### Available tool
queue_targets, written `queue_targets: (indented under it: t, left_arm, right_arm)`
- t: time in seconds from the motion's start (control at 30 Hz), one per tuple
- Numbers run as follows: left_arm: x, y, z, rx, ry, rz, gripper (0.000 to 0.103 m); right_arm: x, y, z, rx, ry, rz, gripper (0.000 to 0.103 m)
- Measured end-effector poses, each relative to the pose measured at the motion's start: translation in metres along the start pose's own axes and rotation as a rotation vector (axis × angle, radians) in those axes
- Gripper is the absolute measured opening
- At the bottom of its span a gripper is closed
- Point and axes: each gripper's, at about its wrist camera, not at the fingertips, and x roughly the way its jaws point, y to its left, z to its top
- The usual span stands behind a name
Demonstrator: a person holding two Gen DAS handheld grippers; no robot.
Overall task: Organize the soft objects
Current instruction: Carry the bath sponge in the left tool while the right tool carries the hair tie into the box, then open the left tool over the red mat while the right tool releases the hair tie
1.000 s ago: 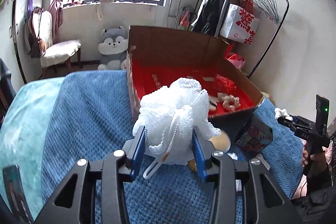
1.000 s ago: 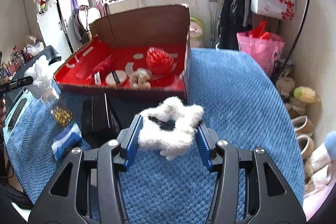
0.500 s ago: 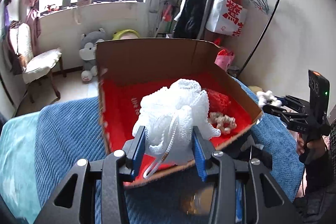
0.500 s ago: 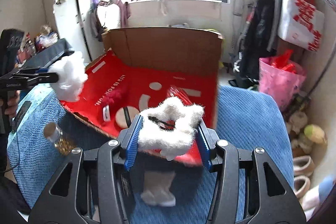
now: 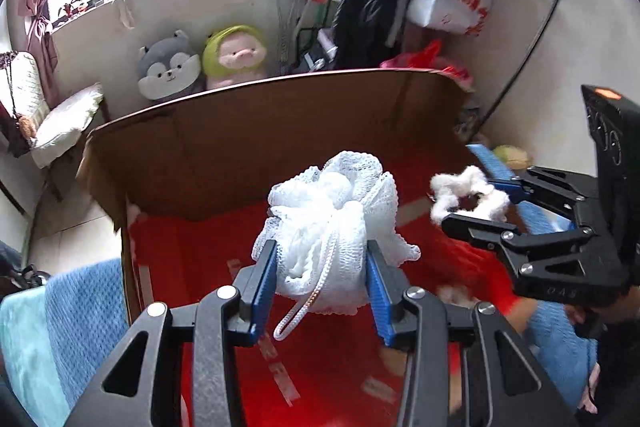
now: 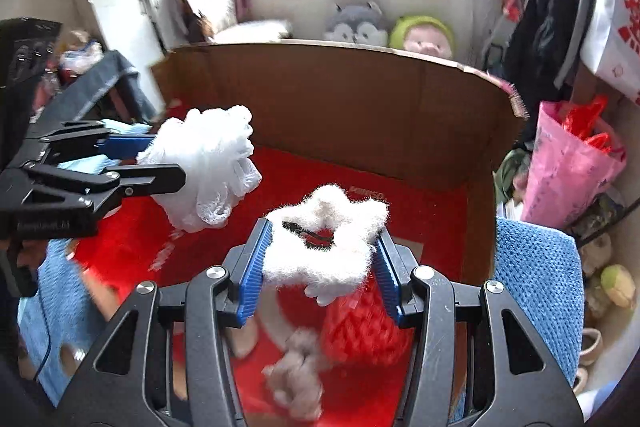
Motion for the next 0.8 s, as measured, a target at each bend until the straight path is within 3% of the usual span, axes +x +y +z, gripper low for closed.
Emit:
queue_targets:
  t: [0.37, 0.63, 0.8]
  left_arm:
    - [0.06, 0.004, 0.025, -0.005, 0.092, 0.104, 0.045]
    - [0.063, 0.008, 0.024, -0.012, 0.091, 0.098, 0.049]
    - [0.067, 0.013, 0.026, -0.025, 0.093, 0.095, 0.053]
  right_arm:
    - [0.078, -0.024, 0.024, 0.07, 0.195, -0.101, 0.047]
    - [0.116, -0.029, 0.026, 0.054, 0.3, -0.155, 0.047]
    - [0.121, -0.03, 0.025, 0.05, 0.308, -0.159, 0.047]
